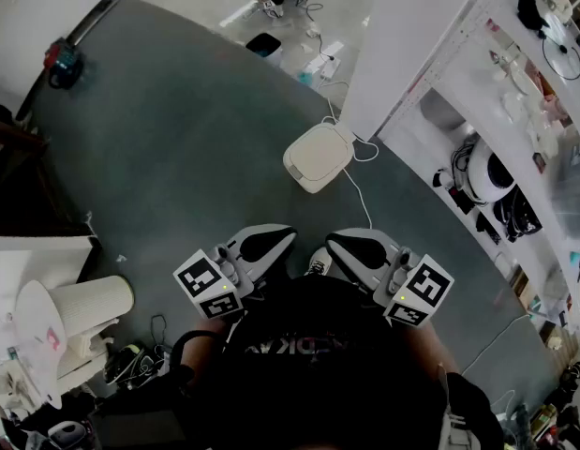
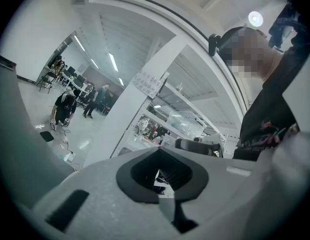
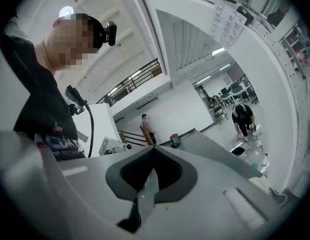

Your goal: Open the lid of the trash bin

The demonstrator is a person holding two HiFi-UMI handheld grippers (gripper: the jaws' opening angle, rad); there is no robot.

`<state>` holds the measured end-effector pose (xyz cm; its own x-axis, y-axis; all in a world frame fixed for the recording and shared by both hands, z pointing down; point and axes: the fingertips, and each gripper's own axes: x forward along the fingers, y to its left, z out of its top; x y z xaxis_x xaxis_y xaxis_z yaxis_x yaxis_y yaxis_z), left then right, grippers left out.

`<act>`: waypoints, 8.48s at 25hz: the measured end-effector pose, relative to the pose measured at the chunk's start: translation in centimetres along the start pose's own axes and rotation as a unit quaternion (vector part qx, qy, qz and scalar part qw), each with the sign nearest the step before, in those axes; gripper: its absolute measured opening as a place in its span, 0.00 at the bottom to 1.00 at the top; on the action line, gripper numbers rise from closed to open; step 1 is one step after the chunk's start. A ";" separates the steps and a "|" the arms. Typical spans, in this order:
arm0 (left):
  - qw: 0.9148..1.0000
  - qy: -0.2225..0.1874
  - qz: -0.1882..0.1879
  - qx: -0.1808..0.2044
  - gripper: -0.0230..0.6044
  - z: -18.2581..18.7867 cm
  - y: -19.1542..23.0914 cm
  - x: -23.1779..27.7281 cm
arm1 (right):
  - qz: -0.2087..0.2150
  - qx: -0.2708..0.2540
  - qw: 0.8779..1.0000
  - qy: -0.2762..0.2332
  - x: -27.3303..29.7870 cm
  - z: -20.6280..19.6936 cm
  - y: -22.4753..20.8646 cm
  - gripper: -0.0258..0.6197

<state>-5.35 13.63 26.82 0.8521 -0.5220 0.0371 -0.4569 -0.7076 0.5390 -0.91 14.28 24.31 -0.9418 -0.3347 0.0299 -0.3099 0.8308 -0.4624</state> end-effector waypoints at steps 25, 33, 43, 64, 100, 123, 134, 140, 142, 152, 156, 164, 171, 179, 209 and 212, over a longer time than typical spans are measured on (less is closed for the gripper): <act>1.000 0.021 0.000 0.002 0.04 -1.2 -0.9 1.1 | -0.013 -0.004 1.000 -0.026 -1.8 0.2 -0.6 0.05; 0.999 0.035 0.005 0.011 0.04 -1.6 -1.1 2.5 | -0.027 0.002 0.999 -0.032 -3.4 0.1 -1.7 0.05; 0.999 0.037 0.011 -0.001 0.04 -1.8 -0.7 3.4 | -0.035 0.019 0.998 -0.045 -5.3 -0.3 -2.6 0.05; 0.997 0.050 0.028 -0.047 0.04 -1.2 8.0 3.7 | -0.090 0.041 0.994 -0.055 -3.3 0.1 -6.2 0.05; 0.941 0.209 0.100 -0.246 0.04 -19.6 36.2 5.7 | -0.242 0.164 0.955 -0.041 5.1 -7.1 -17.5 0.05; 0.894 0.240 0.189 -0.327 0.11 -35.6 50.4 8.5 | -0.264 0.263 0.927 -0.032 4.5 -18.5 -21.3 0.05; 0.870 0.265 0.234 -0.343 0.15 -40.8 54.1 9.1 | -0.266 0.291 0.919 -0.020 4.0 -22.1 -22.3 0.05; 0.857 0.247 0.247 -0.378 0.17 -42.1 55.3 9.5 | -0.268 0.300 0.916 -0.015 3.6 -23.3 -22.6 0.05; 0.856 0.247 0.251 -0.377 0.17 -42.3 55.5 9.7 | -0.268 0.303 0.914 -0.014 3.4 -23.5 -22.6 0.05; 0.857 0.253 0.257 -0.368 0.16 -43.0 56.4 10.0 | -0.267 0.312 0.912 -0.015 2.9 -24.4 -23.4 0.05; 0.855 0.262 0.262 -0.363 0.15 -43.2 56.4 9.9 | -0.265 0.314 0.912 -0.016 2.8 -24.5 -23.5 0.05; 0.858 0.264 0.261 -0.354 0.18 -43.6 56.7 9.8 | -0.261 0.316 0.912 -0.014 2.8 -25.0 -23.8 0.05; 0.859 0.265 0.262 -0.351 0.18 -43.5 56.7 9.7 | -0.261 0.316 0.912 -0.015 3.1 -25.0 -23.9 0.05; 0.866 0.265 0.256 -0.337 0.15 -42.8 56.4 9.5 | -0.260 0.305 0.916 -0.018 3.6 -24.4 -22.9 0.05; 0.976 0.196 -0.030 -0.095 0.04 -7.2 27.2 9.3 | -0.225 0.100 0.965 -0.093 2.4 -2.1 -14.2 0.05; 0.980 0.184 -0.052 -0.052 0.04 -2.9 22.8 9.2 | -0.213 0.082 0.968 -0.107 2.2 0.2 -12.8 0.05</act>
<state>-7.17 -5.92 41.90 0.9360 -0.2290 0.2675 -0.3502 -0.6851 0.6388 0.99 2.83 30.13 -0.6790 -0.7305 0.0733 -0.6232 0.5207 -0.5834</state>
